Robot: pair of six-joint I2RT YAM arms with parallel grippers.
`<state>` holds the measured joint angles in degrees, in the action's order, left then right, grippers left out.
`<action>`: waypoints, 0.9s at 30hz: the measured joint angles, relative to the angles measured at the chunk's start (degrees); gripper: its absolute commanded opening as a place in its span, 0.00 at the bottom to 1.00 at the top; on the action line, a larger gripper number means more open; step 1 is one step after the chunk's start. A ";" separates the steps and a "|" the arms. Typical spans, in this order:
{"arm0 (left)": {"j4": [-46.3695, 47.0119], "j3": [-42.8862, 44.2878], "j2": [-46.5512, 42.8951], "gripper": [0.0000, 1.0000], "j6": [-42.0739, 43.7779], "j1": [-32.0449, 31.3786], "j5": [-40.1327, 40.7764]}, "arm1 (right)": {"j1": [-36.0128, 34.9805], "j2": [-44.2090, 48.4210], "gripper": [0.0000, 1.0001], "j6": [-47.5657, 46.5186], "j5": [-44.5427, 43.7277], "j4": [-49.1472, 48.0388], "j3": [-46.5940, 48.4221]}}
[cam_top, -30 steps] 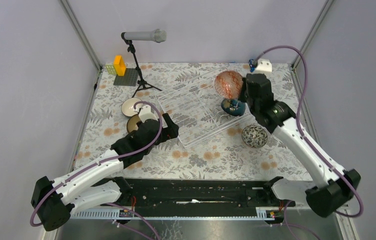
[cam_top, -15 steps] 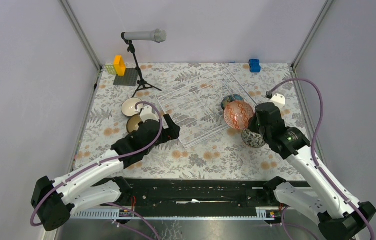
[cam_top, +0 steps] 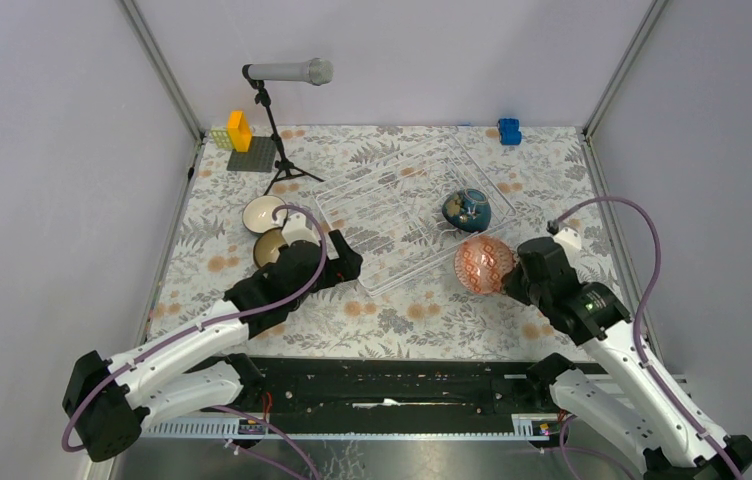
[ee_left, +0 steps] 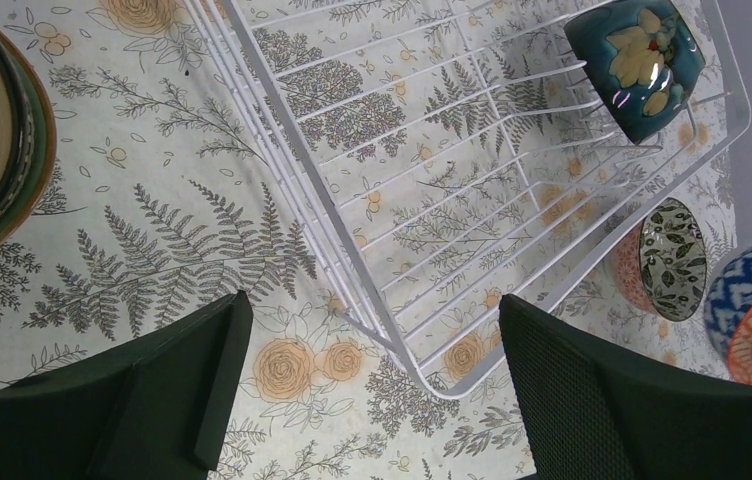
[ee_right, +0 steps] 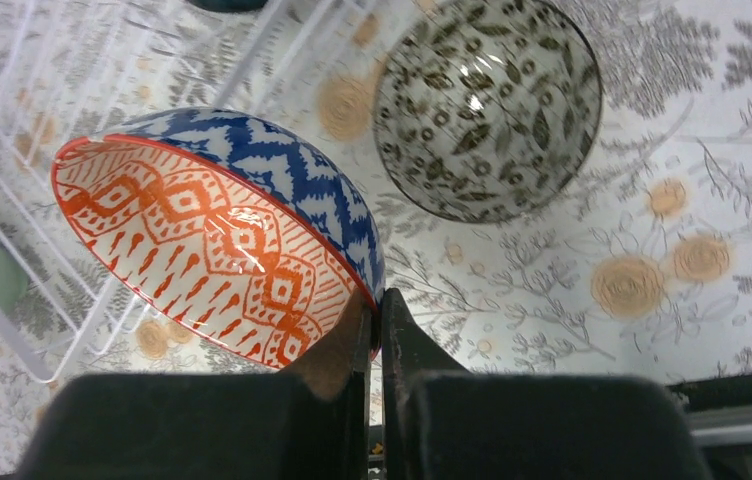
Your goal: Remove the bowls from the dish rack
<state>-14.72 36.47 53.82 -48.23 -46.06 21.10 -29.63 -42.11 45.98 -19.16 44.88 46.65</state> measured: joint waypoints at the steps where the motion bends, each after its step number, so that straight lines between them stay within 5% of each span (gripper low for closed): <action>1: 0.20 0.00 0.13 0.99 0.02 0.00 -0.09 | 0.00 0.70 0.00 1.16 -0.17 0.70 -1.03; 15: 1.09 -0.55 0.31 0.99 0.37 0.00 -1.07 | 1.55 -4.20 0.00 10.05 -4.15 2.58 -4.28; 27: 0.11 -2.23 -2.14 0.99 1.05 0.00 0.13 | 26.12 -9.66 0.00 6.32 12.74 -6.84 -6.62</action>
<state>-14.61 34.24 51.68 -47.18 -46.06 21.23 -3.51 -51.77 52.29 -6.42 38.04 40.03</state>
